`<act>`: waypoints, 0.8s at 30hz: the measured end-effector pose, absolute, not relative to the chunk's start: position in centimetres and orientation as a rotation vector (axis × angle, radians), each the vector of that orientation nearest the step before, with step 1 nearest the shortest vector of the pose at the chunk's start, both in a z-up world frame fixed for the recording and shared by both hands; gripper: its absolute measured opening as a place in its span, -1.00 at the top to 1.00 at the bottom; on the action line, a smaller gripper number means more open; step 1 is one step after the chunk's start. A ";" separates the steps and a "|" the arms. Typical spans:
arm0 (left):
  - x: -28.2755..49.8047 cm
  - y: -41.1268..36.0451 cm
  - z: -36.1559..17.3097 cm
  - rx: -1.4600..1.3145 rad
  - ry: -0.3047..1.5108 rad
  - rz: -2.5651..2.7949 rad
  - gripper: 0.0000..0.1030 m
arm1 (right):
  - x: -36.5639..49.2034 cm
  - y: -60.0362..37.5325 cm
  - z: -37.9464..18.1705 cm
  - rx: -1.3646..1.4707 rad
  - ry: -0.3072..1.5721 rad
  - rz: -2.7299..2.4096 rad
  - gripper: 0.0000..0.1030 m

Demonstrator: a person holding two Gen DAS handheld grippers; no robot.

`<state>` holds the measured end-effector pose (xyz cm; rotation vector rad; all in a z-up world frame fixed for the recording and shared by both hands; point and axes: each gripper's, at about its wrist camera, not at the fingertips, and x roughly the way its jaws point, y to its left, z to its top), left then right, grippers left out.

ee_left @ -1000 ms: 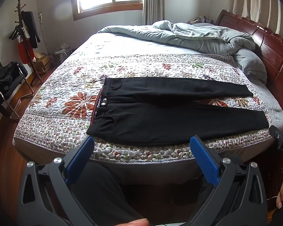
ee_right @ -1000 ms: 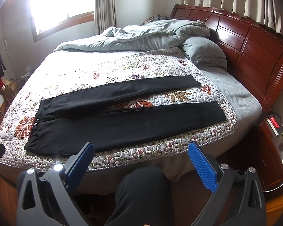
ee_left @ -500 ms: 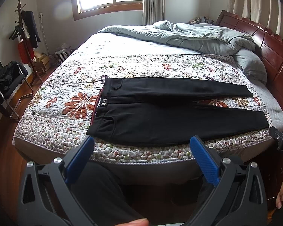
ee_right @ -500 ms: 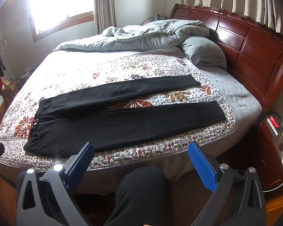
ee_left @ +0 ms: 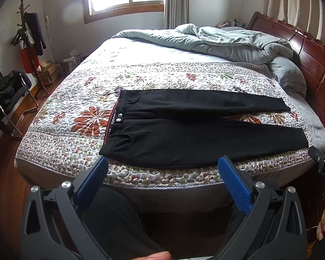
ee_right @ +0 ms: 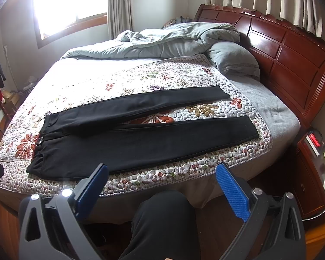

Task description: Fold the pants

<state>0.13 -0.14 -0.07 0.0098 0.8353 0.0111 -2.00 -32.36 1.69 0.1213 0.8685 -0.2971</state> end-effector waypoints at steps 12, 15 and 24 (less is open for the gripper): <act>0.2 -0.2 -0.1 0.011 0.839 0.009 -0.95 | -2.0 -32.3 1.7 0.121 0.869 -0.296 -0.93; 0.3 -0.2 -0.1 0.009 0.841 0.009 -0.95 | -2.0 -32.4 1.7 0.120 0.871 -0.297 -0.93; 3.1 -0.1 -2.2 0.016 0.922 -0.148 -0.95 | -1.3 -32.5 1.2 0.100 0.871 -0.286 -0.93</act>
